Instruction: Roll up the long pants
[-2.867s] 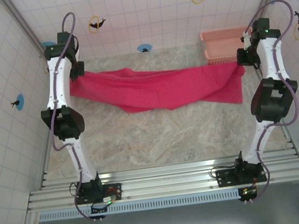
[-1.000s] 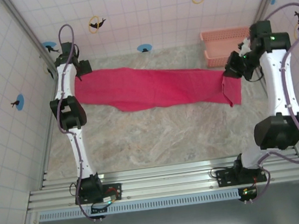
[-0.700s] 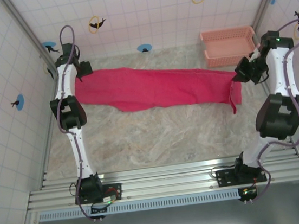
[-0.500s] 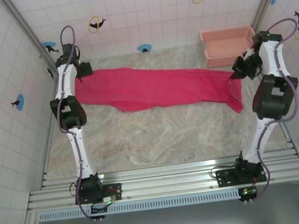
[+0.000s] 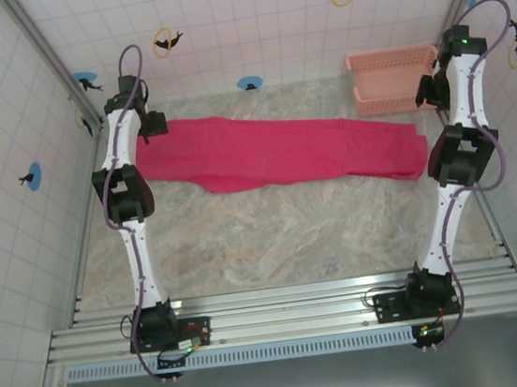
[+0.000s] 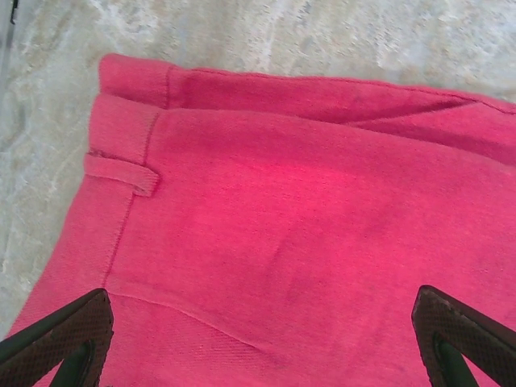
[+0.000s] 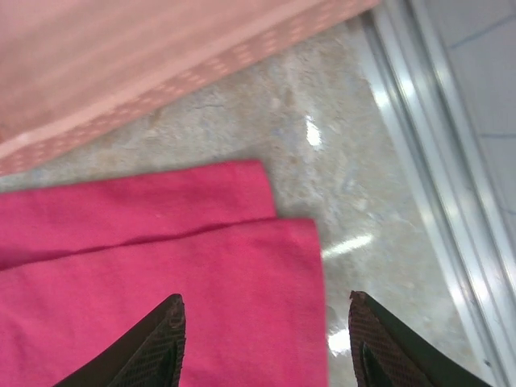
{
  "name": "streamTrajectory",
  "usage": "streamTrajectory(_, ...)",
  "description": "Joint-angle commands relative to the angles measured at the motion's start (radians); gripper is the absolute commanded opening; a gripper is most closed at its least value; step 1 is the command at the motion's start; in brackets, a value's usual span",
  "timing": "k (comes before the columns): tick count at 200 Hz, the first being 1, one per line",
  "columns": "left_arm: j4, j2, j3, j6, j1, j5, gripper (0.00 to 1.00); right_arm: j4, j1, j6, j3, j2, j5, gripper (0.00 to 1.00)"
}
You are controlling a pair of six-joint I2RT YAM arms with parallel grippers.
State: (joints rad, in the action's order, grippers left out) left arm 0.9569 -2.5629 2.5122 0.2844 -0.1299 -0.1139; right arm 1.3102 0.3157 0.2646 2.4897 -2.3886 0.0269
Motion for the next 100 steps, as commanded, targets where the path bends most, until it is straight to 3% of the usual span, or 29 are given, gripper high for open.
streamTrajectory(1, 0.049, 0.068, 0.020, -0.029, 0.032, -0.023, 0.97, 0.030, 0.008, -0.020, -0.158, 0.157, -0.050, 0.56)
streamTrajectory(62, 0.081, 0.073, 0.002, -0.020, 0.057, -0.011, 0.98, -0.238, 0.016, 0.079, -0.958, 0.504, 0.138, 0.57)
streamTrajectory(100, 0.083, 0.073, -0.015, -0.020, 0.062, 0.001, 0.98, -0.377, 0.026, 0.142, -1.128, 0.518, 0.185, 0.57)
